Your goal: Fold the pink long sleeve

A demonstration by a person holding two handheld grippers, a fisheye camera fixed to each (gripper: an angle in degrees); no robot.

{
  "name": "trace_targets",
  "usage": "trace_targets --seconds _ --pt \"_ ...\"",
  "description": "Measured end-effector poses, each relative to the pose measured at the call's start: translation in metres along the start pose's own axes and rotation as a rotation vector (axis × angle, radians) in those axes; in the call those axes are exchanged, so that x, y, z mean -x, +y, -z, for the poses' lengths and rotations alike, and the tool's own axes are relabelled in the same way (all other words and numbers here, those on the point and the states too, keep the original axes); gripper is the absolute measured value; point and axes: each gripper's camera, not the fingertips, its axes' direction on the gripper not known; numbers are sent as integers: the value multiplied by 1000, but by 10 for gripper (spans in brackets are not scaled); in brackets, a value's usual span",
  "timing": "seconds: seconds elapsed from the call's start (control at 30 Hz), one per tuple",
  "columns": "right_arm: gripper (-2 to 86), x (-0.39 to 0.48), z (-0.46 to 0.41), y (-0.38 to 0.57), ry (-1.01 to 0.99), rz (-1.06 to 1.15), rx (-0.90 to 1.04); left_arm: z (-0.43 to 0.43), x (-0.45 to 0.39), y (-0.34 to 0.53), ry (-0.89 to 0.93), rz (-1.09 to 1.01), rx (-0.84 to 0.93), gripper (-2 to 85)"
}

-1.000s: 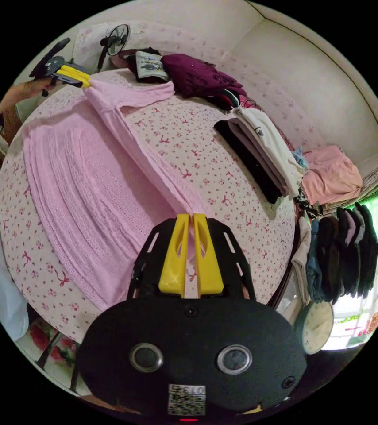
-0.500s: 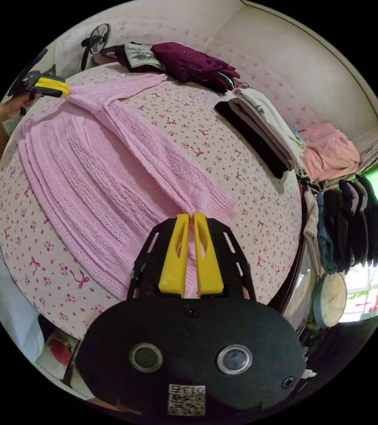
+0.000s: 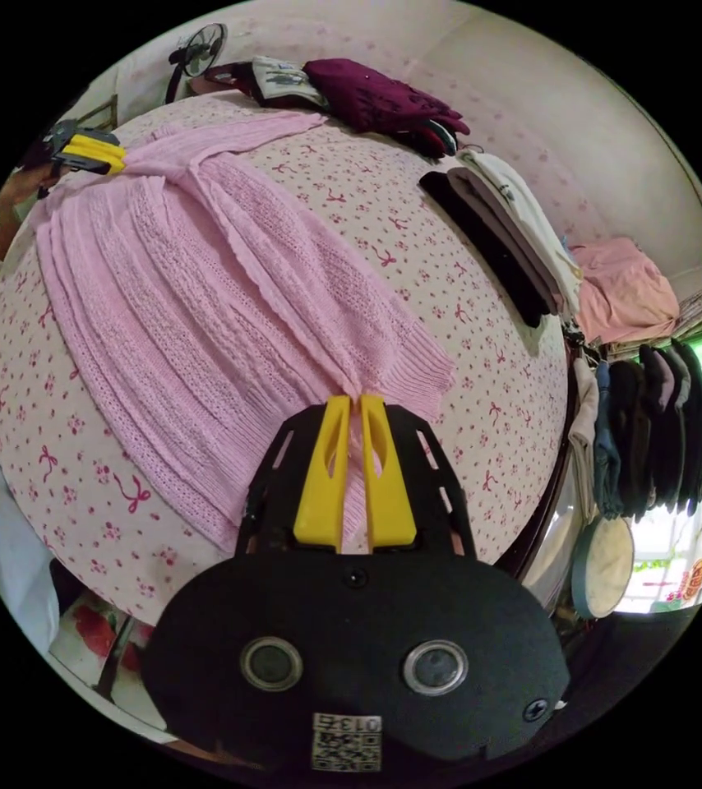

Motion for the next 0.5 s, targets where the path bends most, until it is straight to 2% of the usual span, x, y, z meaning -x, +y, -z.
trace_targets --seconds 0.1,0.17,0.3,0.4,0.5 --pt "14 -7 4 3 -27 -4 27 6 7 11 20 -37 31 2" --pt "10 -26 10 6 -114 -85 64 12 17 19 39 -10 54 0" --pt "5 -41 32 -2 -111 -223 -15 31 51 30 48 183 -59 -2" --pt "4 -31 36 -29 -121 -227 -57 17 62 14 49 253 -48 -2" --pt "3 -14 24 -53 -128 -180 -39 -11 55 -2 35 207 32 -3"
